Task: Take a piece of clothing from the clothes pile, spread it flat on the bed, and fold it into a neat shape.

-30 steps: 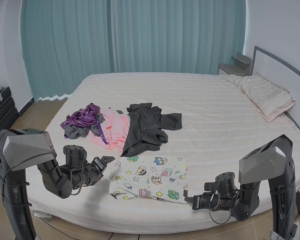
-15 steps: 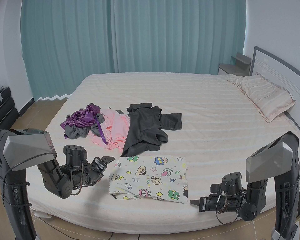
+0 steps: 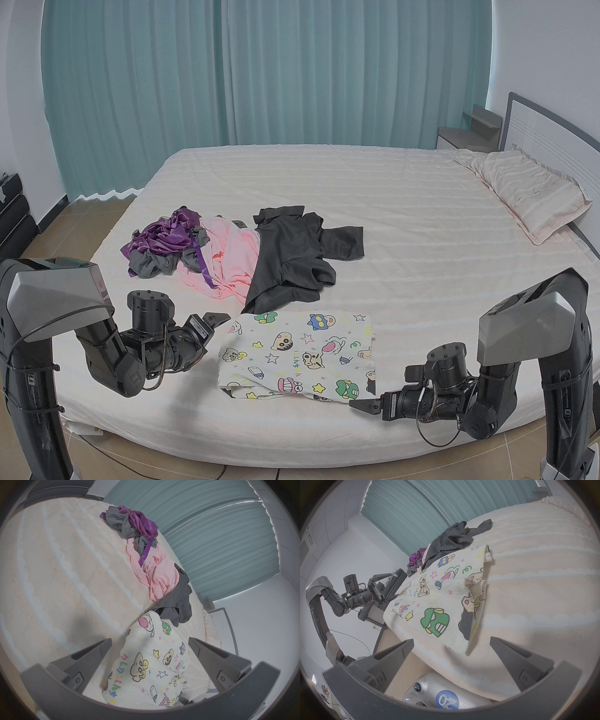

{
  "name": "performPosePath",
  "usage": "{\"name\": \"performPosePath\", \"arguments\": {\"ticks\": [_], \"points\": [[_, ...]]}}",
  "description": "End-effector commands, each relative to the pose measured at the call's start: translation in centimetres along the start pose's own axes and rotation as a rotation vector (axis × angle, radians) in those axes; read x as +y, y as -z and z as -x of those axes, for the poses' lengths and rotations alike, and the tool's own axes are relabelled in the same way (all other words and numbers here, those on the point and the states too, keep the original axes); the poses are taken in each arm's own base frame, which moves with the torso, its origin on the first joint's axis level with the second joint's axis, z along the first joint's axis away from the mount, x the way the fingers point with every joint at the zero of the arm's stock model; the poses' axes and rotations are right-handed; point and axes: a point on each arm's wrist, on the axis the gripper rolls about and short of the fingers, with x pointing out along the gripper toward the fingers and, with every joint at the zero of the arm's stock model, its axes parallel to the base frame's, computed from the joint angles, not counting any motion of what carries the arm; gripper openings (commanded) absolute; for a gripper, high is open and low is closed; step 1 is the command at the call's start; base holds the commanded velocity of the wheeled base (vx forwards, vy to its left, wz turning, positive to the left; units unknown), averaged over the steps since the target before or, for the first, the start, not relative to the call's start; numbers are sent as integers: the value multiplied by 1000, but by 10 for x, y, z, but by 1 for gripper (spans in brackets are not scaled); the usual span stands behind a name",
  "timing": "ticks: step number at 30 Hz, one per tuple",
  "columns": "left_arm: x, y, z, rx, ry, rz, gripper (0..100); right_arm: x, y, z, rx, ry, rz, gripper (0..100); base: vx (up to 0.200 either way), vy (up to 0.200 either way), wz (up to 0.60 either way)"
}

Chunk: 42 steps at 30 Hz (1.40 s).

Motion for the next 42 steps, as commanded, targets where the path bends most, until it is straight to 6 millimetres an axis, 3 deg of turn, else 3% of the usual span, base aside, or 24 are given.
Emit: {"name": "performPosePath", "arguments": {"ticks": [1, 4, 5, 13, 23, 34, 35, 39, 42], "points": [[0, 0, -1, 0, 1, 0, 100, 0, 1, -10, 19, -7, 5, 100, 0, 0, 0], [0, 0, -1, 0, 1, 0, 100, 3, -1, -16, 14, -18, 16, 100, 0, 0, 0], [0, 0, -1, 0, 1, 0, 100, 2, -1, -18, 12, -19, 16, 0, 0, 0, 0], [0, 0, 0, -1, 0, 1, 100, 0, -3, -15, 3, 0, 8, 0, 0, 0, 0], [0, 0, 0, -3, -1, 1, 100, 2, -2, 16, 12, 15, -10, 0, 0, 0, 0], [0, 0, -1, -1, -1, 0, 100, -2, 4, 19, 39, 33, -5, 0, 0, 0, 0], [0, 0, -1, -1, -1, 0, 100, -2, 4, 19, 40, 33, -1, 100, 0, 0, 0], [0, 0, -1, -1, -1, 0, 100, -3, 1, 23, 29, 37, 0, 100, 0, 0, 0], [1, 0, -1, -2, -2, 1, 100, 2, -23, 36, -79, 14, 11, 100, 0, 0, 0]]}}
